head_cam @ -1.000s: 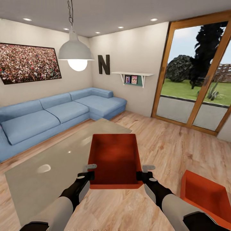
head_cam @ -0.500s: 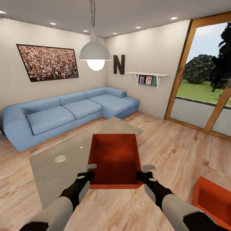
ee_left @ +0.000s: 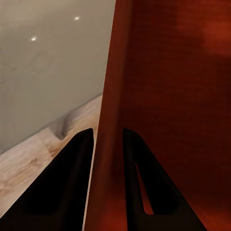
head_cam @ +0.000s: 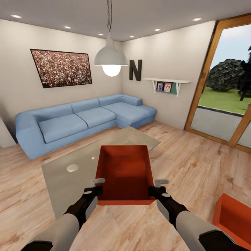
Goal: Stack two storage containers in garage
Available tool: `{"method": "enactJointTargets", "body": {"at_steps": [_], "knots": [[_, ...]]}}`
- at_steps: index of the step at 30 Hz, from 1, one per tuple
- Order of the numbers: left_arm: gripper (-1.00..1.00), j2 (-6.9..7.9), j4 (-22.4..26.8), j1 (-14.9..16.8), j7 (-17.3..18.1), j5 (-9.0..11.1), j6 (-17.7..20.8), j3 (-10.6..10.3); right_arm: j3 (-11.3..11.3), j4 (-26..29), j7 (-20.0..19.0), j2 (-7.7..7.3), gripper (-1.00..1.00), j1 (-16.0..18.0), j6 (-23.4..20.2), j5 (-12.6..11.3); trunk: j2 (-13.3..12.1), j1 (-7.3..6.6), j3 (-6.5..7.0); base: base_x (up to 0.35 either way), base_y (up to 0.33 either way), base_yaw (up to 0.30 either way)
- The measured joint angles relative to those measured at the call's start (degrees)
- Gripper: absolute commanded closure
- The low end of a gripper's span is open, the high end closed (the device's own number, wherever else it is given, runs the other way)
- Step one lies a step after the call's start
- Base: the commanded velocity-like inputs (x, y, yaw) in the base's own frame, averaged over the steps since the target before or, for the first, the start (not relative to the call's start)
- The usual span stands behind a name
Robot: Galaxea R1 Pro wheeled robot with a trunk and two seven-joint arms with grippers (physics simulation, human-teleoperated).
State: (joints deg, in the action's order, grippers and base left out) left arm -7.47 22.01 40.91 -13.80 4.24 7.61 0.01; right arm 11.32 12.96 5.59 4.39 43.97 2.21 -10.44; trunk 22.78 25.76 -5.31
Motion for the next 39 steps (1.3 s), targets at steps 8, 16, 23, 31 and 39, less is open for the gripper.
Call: {"method": "enactJointTargets", "body": {"at_steps": [8,16,23,31,39], "knots": [[1.00,-0.04,0.0,0.0,-0.1,0.0,0.0,0.0,0.0,0.0,0.0,-0.02,1.00,0.0,-0.1,0.0,0.0,0.00,0.00,-0.102,0.000,0.267],[1.00,-0.05,0.0,0.0,-0.1,0.0,0.0,0.0,0.0,0.0,0.0,-0.03,1.00,0.0,-0.1,0.0,0.0,-0.01,0.00,-0.048,0.000,0.288],[1.00,-0.05,0.0,0.0,-0.1,0.1,0.0,0.0,0.0,0.0,0.0,-0.03,1.00,0.0,-0.1,0.1,0.0,-0.01,0.00,-0.001,0.000,0.288],[1.00,-0.08,0.0,0.0,-0.2,0.1,0.0,0.0,0.0,0.1,0.0,-0.06,1.00,0.0,-0.2,0.1,0.0,-0.01,0.00,0.000,0.000,0.288],[1.00,-0.10,0.0,0.0,-0.2,0.1,0.0,0.0,0.1,0.1,0.0,-0.09,1.00,0.0,-0.2,0.0,0.0,-0.01,0.00,0.000,0.000,0.288]]}}
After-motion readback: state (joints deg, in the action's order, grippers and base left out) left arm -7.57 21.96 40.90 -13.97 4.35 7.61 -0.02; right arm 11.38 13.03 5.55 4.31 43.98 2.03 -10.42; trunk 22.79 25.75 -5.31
